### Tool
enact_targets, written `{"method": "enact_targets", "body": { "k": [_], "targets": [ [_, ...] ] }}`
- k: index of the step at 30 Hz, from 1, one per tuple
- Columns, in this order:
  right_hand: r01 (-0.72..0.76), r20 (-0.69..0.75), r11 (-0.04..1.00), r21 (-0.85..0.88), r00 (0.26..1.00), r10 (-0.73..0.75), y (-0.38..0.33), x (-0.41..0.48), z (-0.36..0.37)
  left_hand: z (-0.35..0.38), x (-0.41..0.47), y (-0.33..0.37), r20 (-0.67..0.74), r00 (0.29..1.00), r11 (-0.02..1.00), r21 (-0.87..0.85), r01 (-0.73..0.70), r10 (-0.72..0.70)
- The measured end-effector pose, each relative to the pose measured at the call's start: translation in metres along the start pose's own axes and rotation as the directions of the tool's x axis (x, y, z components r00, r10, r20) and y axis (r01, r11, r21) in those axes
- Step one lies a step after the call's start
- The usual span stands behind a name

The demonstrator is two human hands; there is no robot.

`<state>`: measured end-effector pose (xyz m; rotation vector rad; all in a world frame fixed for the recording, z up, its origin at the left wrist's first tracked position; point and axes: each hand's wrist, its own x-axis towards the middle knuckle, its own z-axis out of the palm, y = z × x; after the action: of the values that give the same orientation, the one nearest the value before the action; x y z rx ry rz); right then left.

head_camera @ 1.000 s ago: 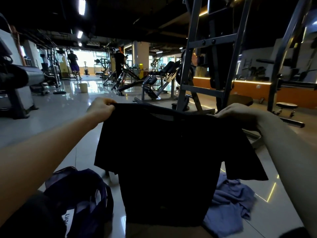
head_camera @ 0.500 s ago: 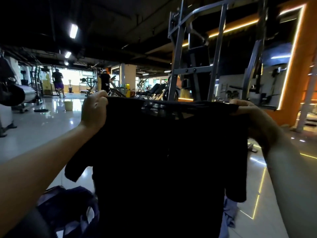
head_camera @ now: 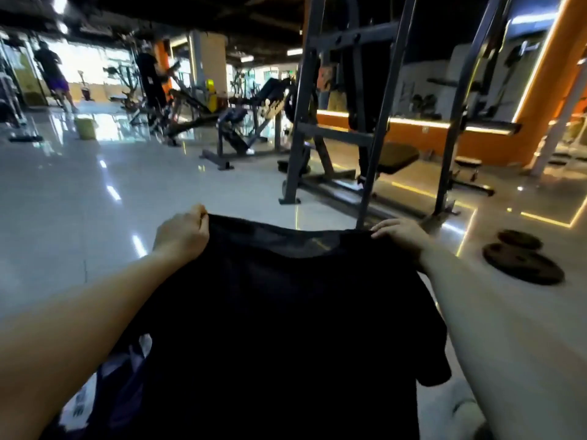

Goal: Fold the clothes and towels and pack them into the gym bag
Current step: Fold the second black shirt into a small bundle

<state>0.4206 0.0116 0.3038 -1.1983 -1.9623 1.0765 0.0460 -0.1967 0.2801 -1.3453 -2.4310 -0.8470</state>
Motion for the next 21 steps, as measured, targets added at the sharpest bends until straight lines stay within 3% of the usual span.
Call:
{"method": "enact_targets", "body": {
  "k": [6, 12, 17, 21],
  "targets": [
    [-0.049, 0.059, 0.932, -0.358, 0.995, 0.075, 0.140, 0.037, 0.087, 0.130, -0.028, -0.057, 0.357, 0.930, 0.991, 0.122, 0.047, -0.087],
    [-0.049, 0.184, 0.859, -0.509, 0.969, 0.164, 0.229, 0.060, 0.145, 0.216, -0.045, -0.098, 0.520, 0.852, 0.991, 0.133, 0.001, -0.071],
    [-0.029, 0.208, 0.816, -0.577, 0.961, 0.181, 0.254, 0.076, 0.175, 0.261, -0.048, -0.129, 0.507, 0.859, 0.987, 0.158, -0.003, -0.078],
    [0.028, 0.140, 0.778, -0.627, 0.987, 0.078, 0.263, 0.108, 0.198, 0.296, -0.031, -0.143, 0.458, 0.886, 0.982, 0.188, -0.012, -0.077]
  ]
}}
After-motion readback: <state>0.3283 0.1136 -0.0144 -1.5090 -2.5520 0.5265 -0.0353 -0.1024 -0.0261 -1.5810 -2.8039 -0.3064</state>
